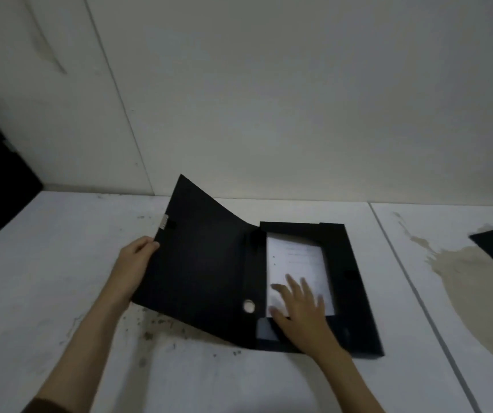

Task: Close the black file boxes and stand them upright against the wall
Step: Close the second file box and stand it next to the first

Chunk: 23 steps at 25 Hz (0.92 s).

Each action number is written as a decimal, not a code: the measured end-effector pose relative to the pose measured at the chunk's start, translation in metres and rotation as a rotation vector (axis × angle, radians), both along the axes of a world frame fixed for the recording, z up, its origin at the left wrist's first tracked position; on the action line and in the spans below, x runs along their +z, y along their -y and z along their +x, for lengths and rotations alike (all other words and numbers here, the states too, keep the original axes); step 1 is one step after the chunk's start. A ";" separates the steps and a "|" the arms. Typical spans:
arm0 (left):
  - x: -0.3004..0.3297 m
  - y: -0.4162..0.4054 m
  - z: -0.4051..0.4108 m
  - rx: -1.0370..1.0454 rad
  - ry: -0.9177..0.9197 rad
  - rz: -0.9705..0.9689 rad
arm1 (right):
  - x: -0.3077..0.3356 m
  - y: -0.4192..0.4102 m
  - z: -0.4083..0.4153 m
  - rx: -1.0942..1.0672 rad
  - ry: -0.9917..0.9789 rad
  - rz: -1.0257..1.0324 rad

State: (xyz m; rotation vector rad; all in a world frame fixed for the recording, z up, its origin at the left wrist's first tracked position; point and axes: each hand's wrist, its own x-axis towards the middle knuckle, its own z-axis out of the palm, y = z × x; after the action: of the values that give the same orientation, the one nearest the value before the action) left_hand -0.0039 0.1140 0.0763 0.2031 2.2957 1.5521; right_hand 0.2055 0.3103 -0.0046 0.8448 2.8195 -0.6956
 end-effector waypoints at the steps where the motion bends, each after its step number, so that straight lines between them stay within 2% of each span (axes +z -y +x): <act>1: 0.014 0.012 -0.004 0.029 -0.013 0.017 | -0.010 -0.009 0.005 -0.083 0.035 0.034; 4: 0.039 0.034 0.004 -0.009 -0.020 0.040 | -0.032 -0.021 0.013 -0.266 0.067 -0.051; 8: 0.057 0.000 0.042 -0.296 0.082 0.193 | -0.040 -0.007 0.017 -0.257 -0.187 -0.220; 10: 0.047 -0.028 0.059 -0.356 0.112 0.172 | -0.035 -0.002 0.019 -0.287 -0.286 -0.355; 13: -0.003 -0.057 0.077 -0.568 -0.016 -0.033 | -0.024 0.001 0.020 -0.345 -0.362 -0.524; 16: -0.063 -0.071 0.087 -0.788 -0.040 -0.377 | -0.019 0.000 0.024 -0.415 -0.432 -0.667; 18: -0.098 -0.075 0.097 -0.916 -0.196 -0.589 | -0.019 0.000 0.029 -0.417 -0.470 -0.716; 21: -0.142 -0.058 0.106 -0.843 -0.613 -0.704 | -0.022 0.004 0.035 -0.384 -0.515 -0.682; 23: -0.152 -0.053 0.107 -0.832 -0.667 -0.824 | -0.027 0.004 0.037 -0.436 -0.525 -0.664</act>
State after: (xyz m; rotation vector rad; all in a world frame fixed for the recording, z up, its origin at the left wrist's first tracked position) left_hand 0.1032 0.1668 -0.0755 1.3665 2.5373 0.0802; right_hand 0.2425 0.3066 -0.0320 1.2691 2.4581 -2.0223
